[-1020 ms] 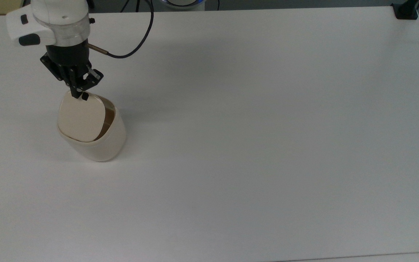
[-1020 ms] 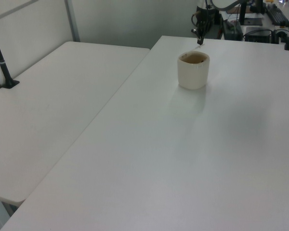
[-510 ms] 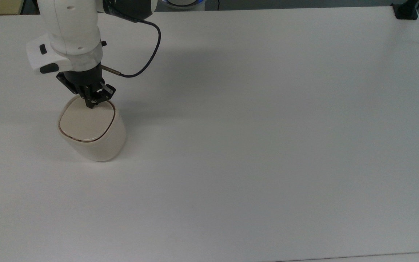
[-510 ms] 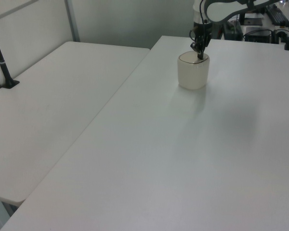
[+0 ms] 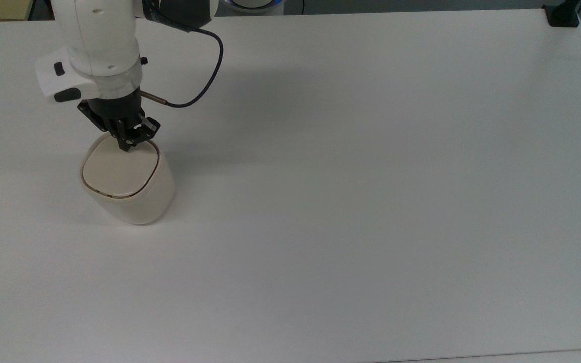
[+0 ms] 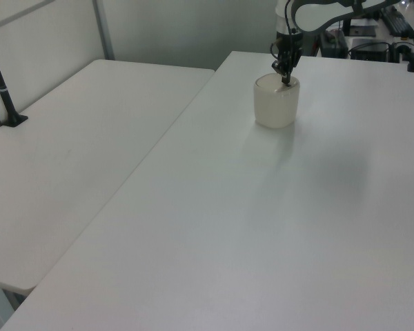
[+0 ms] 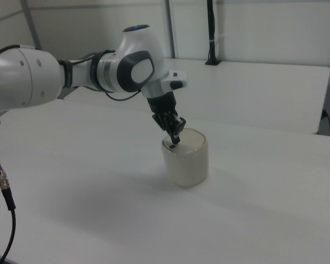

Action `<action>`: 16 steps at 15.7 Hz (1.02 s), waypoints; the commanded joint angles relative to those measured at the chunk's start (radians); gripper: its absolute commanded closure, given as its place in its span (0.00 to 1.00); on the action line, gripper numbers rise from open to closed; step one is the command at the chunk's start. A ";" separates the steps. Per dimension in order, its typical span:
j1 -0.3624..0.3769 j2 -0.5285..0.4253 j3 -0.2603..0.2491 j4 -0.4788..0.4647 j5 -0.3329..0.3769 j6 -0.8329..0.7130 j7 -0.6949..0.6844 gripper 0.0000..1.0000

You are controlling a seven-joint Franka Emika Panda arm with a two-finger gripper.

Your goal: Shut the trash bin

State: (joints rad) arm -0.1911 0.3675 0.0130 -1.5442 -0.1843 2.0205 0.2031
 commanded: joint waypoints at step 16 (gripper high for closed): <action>0.259 -0.331 -0.004 -0.017 0.177 -0.362 -0.033 0.74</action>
State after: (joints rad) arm 0.0605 0.0850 0.0246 -1.5298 -0.0581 1.6798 0.1996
